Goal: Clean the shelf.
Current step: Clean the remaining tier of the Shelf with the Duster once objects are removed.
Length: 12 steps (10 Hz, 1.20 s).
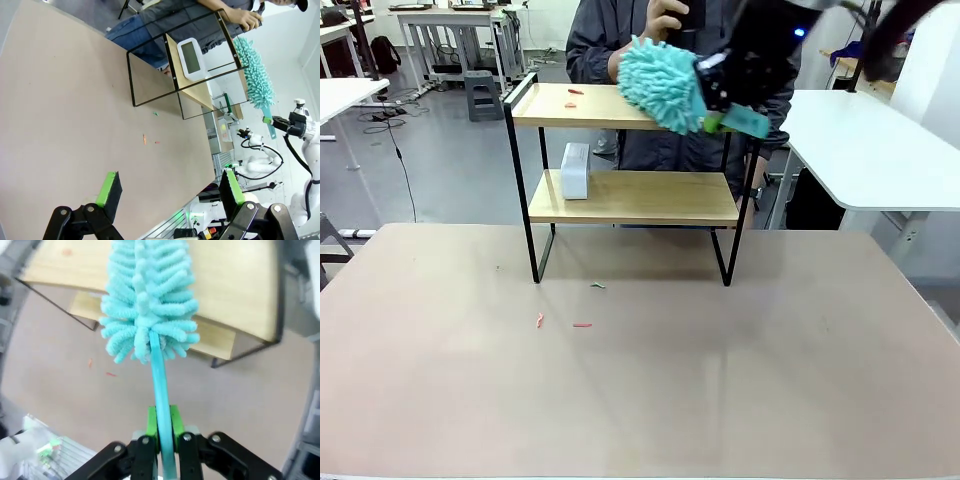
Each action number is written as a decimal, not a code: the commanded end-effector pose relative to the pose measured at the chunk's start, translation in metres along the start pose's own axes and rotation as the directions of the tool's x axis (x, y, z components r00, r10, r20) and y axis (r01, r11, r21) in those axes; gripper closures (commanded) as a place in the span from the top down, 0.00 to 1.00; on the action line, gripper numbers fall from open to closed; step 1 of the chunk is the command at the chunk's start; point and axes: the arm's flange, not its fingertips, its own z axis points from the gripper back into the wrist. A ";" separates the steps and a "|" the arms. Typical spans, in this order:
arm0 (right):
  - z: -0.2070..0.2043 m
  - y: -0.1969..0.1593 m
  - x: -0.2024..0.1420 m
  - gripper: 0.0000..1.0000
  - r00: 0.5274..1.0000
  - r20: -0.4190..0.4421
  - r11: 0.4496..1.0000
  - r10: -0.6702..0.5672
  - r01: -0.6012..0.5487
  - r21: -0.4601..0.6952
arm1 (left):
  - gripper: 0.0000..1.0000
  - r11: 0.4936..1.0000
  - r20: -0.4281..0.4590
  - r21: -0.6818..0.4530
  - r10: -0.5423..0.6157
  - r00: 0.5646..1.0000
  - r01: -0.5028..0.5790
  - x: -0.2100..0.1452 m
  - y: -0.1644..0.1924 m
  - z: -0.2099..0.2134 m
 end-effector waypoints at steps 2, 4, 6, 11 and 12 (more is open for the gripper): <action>-0.006 0.046 0.027 0.12 0.999 0.000 0.998 0.036 -0.036 0.047 | 1.00 1.000 0.011 -0.015 -0.017 1.000 0.017 0.000 -0.001 -0.001; -0.018 0.060 0.026 0.12 0.996 -0.043 0.994 0.076 -0.072 0.079 | 1.00 1.000 0.011 -0.015 -0.017 1.000 0.017 0.000 -0.001 -0.001; -0.008 0.056 0.014 0.12 0.985 -0.086 0.973 0.146 -0.128 0.192 | 1.00 1.000 0.011 -0.015 -0.017 1.000 0.017 0.000 -0.001 -0.001; 0.065 -0.032 -0.047 0.12 0.923 -0.150 0.812 0.355 -0.225 0.538 | 1.00 1.000 0.011 -0.015 -0.017 1.000 0.017 0.000 -0.001 -0.001; 0.087 -0.051 -0.067 0.12 0.903 -0.171 0.767 0.393 -0.220 0.603 | 1.00 1.000 0.011 -0.015 -0.017 1.000 0.017 0.000 -0.001 -0.001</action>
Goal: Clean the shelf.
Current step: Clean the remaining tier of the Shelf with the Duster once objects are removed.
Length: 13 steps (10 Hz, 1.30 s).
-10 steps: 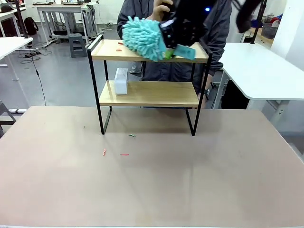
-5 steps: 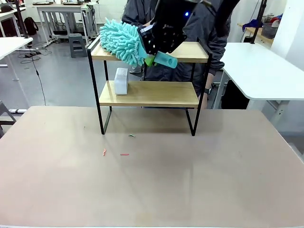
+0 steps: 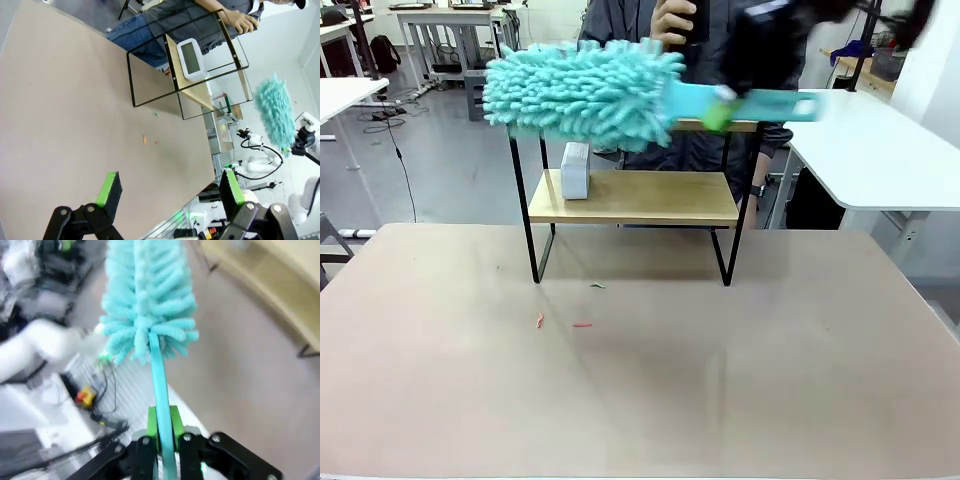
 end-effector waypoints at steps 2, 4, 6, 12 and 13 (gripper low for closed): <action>0.060 -0.015 -0.072 0.12 0.999 0.006 0.979 0.040 -0.041 0.197 | 1.00 1.000 0.010 -0.015 -0.016 1.000 0.017 0.000 -0.001 -0.001; 0.075 -0.035 -0.091 0.12 0.997 0.078 0.962 0.007 -0.028 0.271 | 1.00 1.000 0.010 -0.015 -0.016 1.000 0.017 0.000 -0.001 -0.001; 0.087 -0.068 -0.118 0.12 0.983 0.146 0.946 -0.107 0.056 0.318 | 1.00 1.000 0.010 -0.015 -0.016 1.000 0.017 0.000 -0.001 -0.001; 0.082 -0.200 -0.346 0.12 0.390 0.531 0.650 -0.752 0.567 0.505 | 1.00 1.000 0.010 -0.015 -0.016 1.000 0.017 0.000 -0.001 -0.001; 0.057 -0.225 -0.350 0.12 0.346 0.508 0.597 -0.789 0.627 0.500 | 1.00 1.000 0.010 -0.015 -0.016 1.000 0.017 0.000 -0.001 -0.001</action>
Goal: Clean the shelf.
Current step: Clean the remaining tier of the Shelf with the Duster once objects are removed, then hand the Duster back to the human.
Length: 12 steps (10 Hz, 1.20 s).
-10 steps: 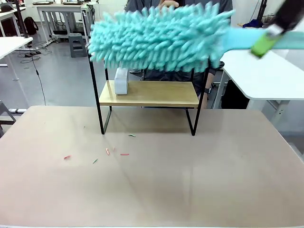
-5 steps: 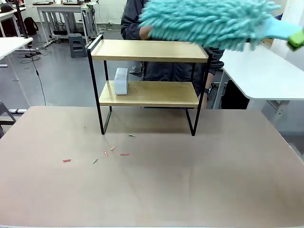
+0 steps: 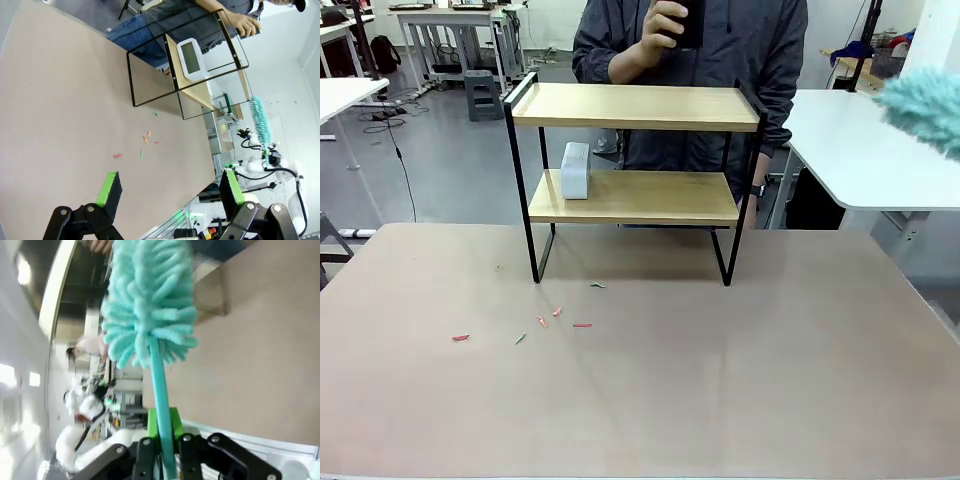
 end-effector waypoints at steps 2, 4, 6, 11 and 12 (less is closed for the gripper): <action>-0.103 -0.056 0.027 0.12 0.983 -0.125 0.991 -0.134 0.136 0.010 | 1.00 1.000 0.010 -0.016 -0.016 1.000 0.016 0.000 -0.001 -0.002; -0.055 -0.049 0.007 0.12 0.993 -0.023 0.992 -0.120 0.119 -0.045 | 1.00 1.000 0.010 -0.016 -0.016 1.000 0.016 0.000 -0.001 -0.002; -0.055 -0.049 0.007 0.12 0.993 -0.023 0.992 -0.120 0.119 -0.045 | 1.00 1.000 0.010 -0.016 -0.016 1.000 0.016 0.000 -0.001 -0.002; -0.055 -0.049 0.007 0.12 0.993 -0.023 0.992 -0.120 0.119 -0.045 | 1.00 1.000 0.010 -0.016 -0.016 1.000 0.016 0.000 -0.001 -0.002; -0.055 -0.049 0.007 0.12 0.993 -0.023 0.992 -0.120 0.119 -0.045 | 1.00 1.000 0.010 -0.016 -0.016 1.000 0.016 0.000 -0.001 -0.002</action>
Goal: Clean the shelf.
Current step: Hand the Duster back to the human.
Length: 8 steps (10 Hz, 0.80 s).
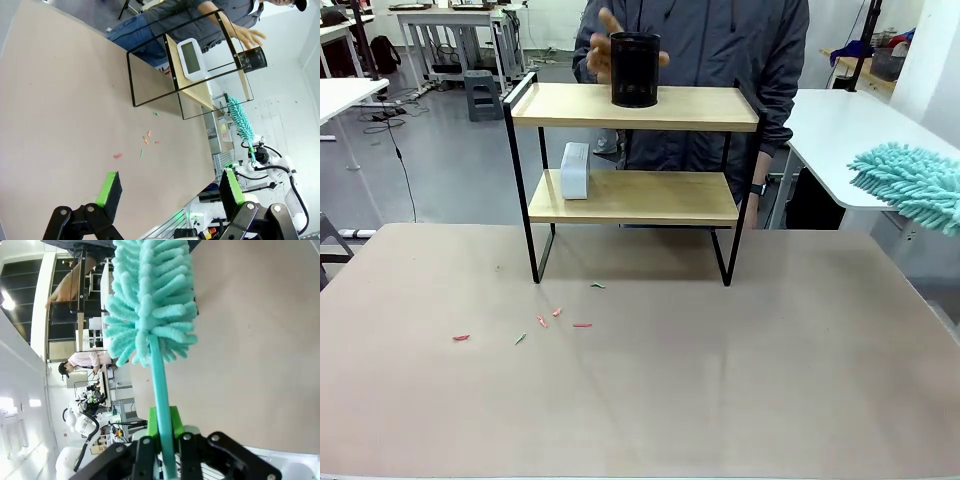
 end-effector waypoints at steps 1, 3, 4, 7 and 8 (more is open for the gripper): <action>-0.001 0.002 -0.001 0.12 1.000 -0.009 1.000 -0.008 0.008 0.000 | 1.00 1.000 0.011 -0.016 -0.016 1.000 0.016 0.000 -0.001 -0.001; -0.001 0.002 -0.001 0.12 1.000 -0.009 1.000 -0.008 0.008 0.000 | 1.00 1.000 0.011 -0.016 -0.016 1.000 0.016 0.000 -0.001 -0.001; -0.001 0.002 -0.001 0.12 1.000 -0.009 1.000 -0.008 0.008 0.000 | 1.00 1.000 0.011 -0.016 -0.016 1.000 0.016 0.000 -0.001 -0.001; 0.060 0.012 -0.019 0.12 0.993 0.044 0.986 0.107 -0.112 0.120 | 1.00 0.983 -0.030 -0.162 -0.092 0.995 0.086 -0.014 -0.056 0.017; 0.089 0.069 -0.022 0.12 0.952 0.049 0.936 0.304 -0.307 0.172 | 1.00 0.944 -0.113 -0.269 -0.229 0.967 0.192 -0.010 -0.108 -0.009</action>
